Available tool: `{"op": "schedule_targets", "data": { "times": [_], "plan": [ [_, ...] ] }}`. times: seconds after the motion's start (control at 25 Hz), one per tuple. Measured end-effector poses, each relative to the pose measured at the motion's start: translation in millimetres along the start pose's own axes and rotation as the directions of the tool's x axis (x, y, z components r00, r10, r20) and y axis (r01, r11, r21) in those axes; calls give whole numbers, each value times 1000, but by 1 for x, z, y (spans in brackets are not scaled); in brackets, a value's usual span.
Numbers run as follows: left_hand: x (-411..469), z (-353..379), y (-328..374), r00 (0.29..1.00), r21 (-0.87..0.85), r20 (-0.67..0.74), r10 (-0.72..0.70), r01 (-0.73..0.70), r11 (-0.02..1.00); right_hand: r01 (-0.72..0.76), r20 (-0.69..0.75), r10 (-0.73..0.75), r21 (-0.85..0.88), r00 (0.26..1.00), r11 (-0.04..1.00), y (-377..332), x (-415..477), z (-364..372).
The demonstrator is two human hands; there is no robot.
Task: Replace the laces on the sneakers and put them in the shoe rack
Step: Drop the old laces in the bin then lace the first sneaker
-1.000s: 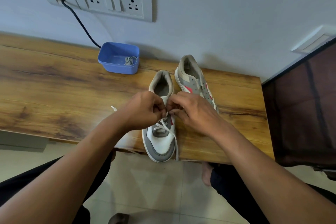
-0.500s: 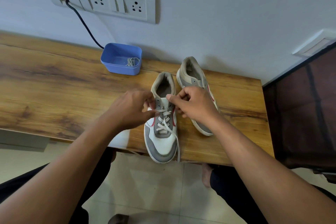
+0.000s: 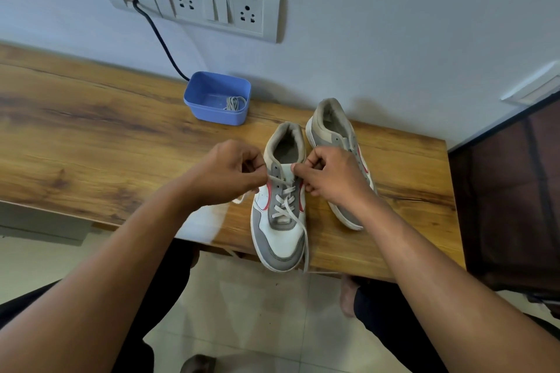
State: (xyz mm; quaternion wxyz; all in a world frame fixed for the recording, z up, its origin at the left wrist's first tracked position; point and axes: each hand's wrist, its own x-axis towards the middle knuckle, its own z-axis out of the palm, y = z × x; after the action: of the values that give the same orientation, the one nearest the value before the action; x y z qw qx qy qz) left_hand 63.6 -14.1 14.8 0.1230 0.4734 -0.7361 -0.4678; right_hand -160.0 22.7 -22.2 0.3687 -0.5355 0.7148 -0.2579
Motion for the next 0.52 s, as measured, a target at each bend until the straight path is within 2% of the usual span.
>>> {"op": "schedule_targets", "data": {
  "times": [0.16, 0.24, 0.32, 0.4, 0.44, 0.52],
  "plan": [
    [-1, 7, 14, 997, -109, 46, 55, -50, 993, -9, 29, 11, -69, 1000, 998, -9, -6, -7],
    [-2, 15, 24, 990, -160, 106, 91, -74, 984, -118, 166, 102, 89, 981, 989, -16, -15, -12],
    [-3, 20, 31, 962, -218, 239, 133, -81, 973, -248, 316, 152, 289, 936, 924, -22, -24, -14],
    [-6, 18, 34, 942, -289, 309, 134, -41, 956, -300, 367, 148, 402, 918, 865, -24, -32, -21],
    [-7, 17, 34, 952, -305, 287, 112, -20, 952, -324, 372, 150, 466, 916, 823, -24, -36, -29],
    [-9, 15, 28, 989, -225, 139, 42, -10, 974, -340, 343, 152, 596, 927, 727, -20, -40, -53]
  ]
}}
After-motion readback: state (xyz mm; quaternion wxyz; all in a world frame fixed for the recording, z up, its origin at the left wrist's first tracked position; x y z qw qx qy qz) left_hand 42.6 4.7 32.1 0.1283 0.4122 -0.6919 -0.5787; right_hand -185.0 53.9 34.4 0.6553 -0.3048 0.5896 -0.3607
